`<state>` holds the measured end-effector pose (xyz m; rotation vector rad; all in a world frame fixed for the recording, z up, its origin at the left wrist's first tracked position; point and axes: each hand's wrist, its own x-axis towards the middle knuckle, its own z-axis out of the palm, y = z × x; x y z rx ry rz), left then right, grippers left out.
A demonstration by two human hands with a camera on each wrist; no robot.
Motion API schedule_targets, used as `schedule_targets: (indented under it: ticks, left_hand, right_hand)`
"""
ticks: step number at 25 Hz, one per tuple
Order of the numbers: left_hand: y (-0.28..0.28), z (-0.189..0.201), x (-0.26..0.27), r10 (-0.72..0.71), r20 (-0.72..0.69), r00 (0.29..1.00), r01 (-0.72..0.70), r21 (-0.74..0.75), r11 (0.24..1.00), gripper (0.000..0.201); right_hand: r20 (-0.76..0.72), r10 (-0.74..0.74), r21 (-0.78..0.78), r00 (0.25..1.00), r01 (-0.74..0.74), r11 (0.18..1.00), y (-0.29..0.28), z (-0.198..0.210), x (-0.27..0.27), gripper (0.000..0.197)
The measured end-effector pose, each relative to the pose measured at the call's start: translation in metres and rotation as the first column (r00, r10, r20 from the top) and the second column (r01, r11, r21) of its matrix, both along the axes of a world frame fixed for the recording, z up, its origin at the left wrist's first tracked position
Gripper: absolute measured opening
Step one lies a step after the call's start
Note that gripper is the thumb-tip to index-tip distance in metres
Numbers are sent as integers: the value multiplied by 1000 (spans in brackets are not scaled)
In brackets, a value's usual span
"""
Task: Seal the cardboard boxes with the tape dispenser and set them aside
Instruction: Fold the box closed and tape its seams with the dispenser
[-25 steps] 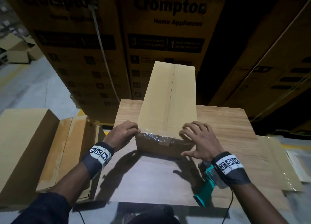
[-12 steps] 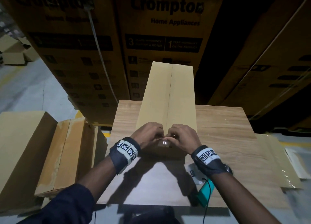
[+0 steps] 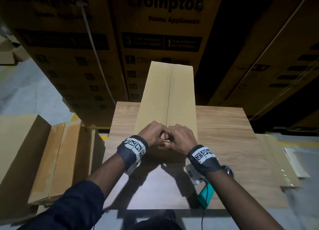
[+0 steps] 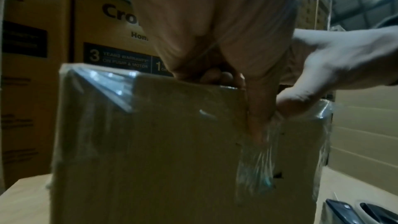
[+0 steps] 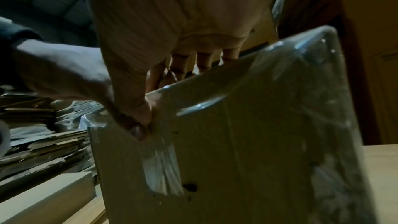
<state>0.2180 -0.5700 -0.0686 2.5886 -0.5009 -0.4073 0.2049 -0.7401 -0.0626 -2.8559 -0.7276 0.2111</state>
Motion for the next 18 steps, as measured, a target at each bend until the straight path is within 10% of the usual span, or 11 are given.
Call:
schedule_targets:
  ticks: [13, 18]
  left_hand:
    - [94, -2, -19, 54, 123, 991, -53, -13, 999, 39]
    - [104, -9, -6, 51, -18, 999, -52, -106, 993, 36]
  right_hand:
    - [72, 52, -4, 996, -52, 999, -96, -17, -1, 42]
    - [-118, 95, -22, 989, -98, 995, -94, -10, 5, 46]
